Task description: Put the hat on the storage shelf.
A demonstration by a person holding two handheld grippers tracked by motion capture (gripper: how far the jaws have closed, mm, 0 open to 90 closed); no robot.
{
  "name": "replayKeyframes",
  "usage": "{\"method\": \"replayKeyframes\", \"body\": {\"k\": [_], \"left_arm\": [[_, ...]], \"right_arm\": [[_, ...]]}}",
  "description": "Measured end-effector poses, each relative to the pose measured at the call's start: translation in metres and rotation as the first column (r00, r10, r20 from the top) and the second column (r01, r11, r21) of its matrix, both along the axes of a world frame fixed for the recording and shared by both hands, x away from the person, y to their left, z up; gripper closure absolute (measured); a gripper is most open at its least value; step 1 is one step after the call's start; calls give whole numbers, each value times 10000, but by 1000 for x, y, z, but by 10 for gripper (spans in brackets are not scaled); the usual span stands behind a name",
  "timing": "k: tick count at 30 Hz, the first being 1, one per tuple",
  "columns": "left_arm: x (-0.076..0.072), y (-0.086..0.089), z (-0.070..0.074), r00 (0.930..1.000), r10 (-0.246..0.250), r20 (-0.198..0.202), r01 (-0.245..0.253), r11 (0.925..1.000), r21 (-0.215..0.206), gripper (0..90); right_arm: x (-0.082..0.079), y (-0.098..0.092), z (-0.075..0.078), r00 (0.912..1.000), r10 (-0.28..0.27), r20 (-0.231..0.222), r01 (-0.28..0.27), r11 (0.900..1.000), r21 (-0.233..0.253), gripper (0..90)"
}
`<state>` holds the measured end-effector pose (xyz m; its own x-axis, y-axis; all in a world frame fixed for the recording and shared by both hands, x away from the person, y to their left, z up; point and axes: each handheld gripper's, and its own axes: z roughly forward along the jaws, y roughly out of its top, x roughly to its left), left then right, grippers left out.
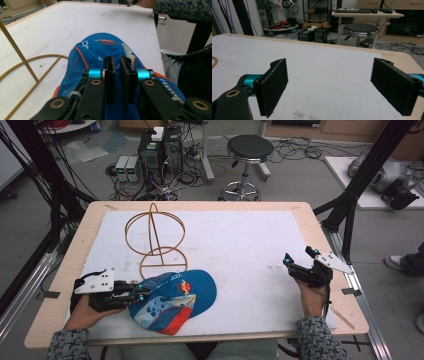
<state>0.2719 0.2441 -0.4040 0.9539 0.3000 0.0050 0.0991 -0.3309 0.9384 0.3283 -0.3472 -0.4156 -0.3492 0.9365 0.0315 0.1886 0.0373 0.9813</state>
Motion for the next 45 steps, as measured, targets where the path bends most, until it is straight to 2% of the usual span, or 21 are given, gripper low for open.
{"method": "replayKeyframes", "body": {"k": [10,22,25,28,31,36,41,45], "left_arm": [[-3,-5,10,9988,-80,475,99,9991,-409,872],[-4,-24,27,9956,296,892,-248,9982,-543,879],[-4,-26,35,9946,390,964,-330,9975,-630,879],[-5,-30,45,9940,246,1063,-178,9978,-641,879],[-5,-37,57,9930,39,1182,1,9994,-339,879],[-4,-43,70,9907,-226,1338,244,9996,-124,879],[-3,-48,83,9877,-559,1460,597,9980,-221,879],[-2,-54,92,9853,-832,1489,855,9963,-92,878]], "right_arm": [[0,-2,0,10000,-26,-22,26,10000,67,134],[0,-11,0,9997,-264,10,263,9991,328,135],[1,-15,0,9993,-364,19,363,9985,405,135],[1,-17,0,9990,-437,-53,439,9976,540,135],[1,-19,0,9988,-480,-39,481,9971,582,135],[1,-19,0,9989,-464,-12,464,9974,552,135],[1,-20,0,9989,-459,-75,462,9974,548,135],[1,-21,-1,9987,-496,-78,500,9971,572,135]]}}
